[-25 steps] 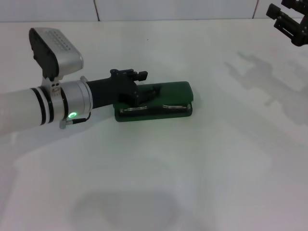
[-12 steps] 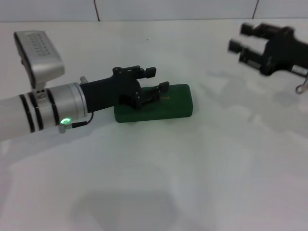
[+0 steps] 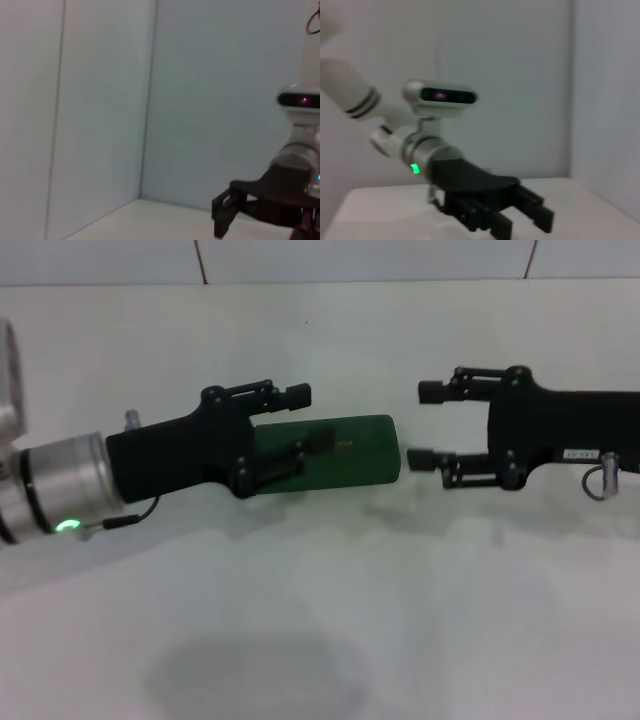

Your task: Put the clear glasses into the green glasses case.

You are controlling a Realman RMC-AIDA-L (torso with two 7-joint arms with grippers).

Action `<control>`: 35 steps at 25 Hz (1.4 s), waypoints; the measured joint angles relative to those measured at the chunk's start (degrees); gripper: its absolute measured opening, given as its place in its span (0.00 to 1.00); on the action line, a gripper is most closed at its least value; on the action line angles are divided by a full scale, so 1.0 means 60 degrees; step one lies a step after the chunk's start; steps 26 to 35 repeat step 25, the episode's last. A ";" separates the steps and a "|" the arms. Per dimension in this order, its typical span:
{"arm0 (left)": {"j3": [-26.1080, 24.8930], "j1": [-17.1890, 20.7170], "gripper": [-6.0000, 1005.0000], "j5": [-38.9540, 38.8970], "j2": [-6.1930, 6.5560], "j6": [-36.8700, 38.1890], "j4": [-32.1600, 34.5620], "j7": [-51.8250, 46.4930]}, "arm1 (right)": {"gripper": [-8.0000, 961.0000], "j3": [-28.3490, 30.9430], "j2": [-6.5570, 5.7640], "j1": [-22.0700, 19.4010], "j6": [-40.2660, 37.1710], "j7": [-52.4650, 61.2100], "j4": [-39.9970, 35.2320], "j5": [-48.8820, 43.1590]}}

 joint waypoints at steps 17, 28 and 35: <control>0.0002 0.0985 0.81 -0.0149 -0.0078 0.1866 -0.0108 0.1816 | 0.83 -0.0276 0.0142 0.0075 -0.0298 -0.0590 0.0006 -0.0131; 0.0001 0.1162 0.87 -0.0309 -0.0210 0.1882 -0.0162 0.2034 | 0.83 -0.0350 0.0239 -0.0032 -0.0305 -0.1054 0.0094 -0.0080; 0.0001 0.1162 0.87 -0.0309 -0.0210 0.1882 -0.0162 0.2034 | 0.83 -0.0350 0.0239 -0.0032 -0.0305 -0.1054 0.0094 -0.0080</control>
